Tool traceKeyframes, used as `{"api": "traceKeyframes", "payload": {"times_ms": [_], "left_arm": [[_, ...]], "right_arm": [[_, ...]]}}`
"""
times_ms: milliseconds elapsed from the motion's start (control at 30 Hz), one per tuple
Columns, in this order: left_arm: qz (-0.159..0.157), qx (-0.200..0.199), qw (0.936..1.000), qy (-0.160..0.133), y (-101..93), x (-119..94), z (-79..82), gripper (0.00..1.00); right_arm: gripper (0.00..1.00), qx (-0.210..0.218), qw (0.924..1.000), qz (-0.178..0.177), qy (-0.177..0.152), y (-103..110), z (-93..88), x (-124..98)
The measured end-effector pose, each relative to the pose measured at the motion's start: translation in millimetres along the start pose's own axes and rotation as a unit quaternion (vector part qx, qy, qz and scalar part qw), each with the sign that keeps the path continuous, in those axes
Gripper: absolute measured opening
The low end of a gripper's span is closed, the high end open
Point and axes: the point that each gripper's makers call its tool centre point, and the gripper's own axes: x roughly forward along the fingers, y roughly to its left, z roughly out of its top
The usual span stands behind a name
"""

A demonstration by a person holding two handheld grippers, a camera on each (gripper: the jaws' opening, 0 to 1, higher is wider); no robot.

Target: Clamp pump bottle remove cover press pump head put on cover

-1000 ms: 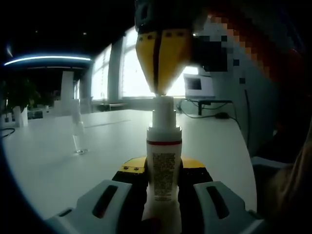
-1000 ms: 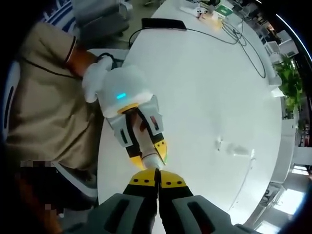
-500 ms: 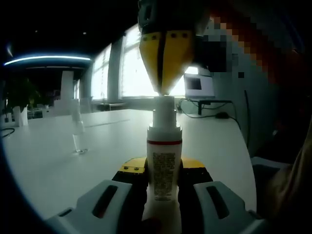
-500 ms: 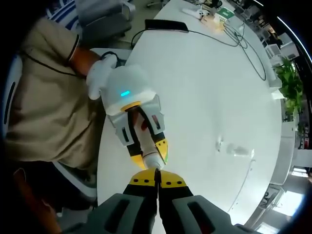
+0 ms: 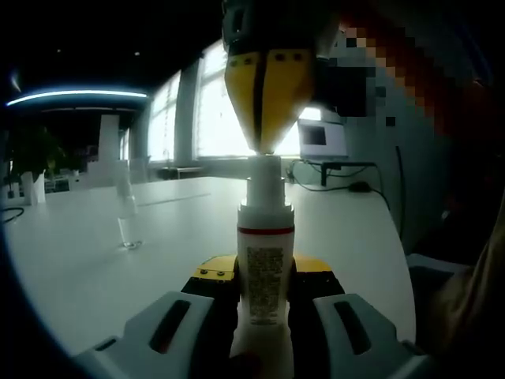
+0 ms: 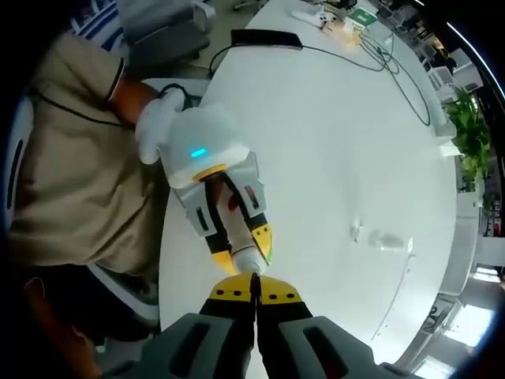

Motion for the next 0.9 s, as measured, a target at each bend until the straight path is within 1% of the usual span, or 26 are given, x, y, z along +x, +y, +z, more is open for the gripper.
{"api": "traceKeyframes", "payload": {"times_ms": [300, 400, 533, 900], "left_arm": [[-0.001, 0.006, 1.0, 0.0, -1.2, -0.1, 0.3, 0.14], [0.0, -0.001, 1.0, 0.0, 0.1, -0.4, -0.1, 0.14], [0.002, 0.002, 1.0, 0.001, 0.7, -0.5, -0.3, 0.14], [0.002, 0.002, 1.0, 0.001, 1.0, -0.4, -0.6, 0.14]], "right_arm": [[0.0, 0.01, 0.9999, 0.013, 0.003, 2.7, -2.7, 3.1], [0.0, 0.018, 0.9998, 0.01, 0.005, 1.4, -1.8, 4.5], [0.0, 0.01, 0.9999, 0.007, 0.007, 1.8, -1.4, 4.6], [0.0, 0.013, 0.9999, 0.008, 0.004, -1.8, -0.9, 4.9]]}}
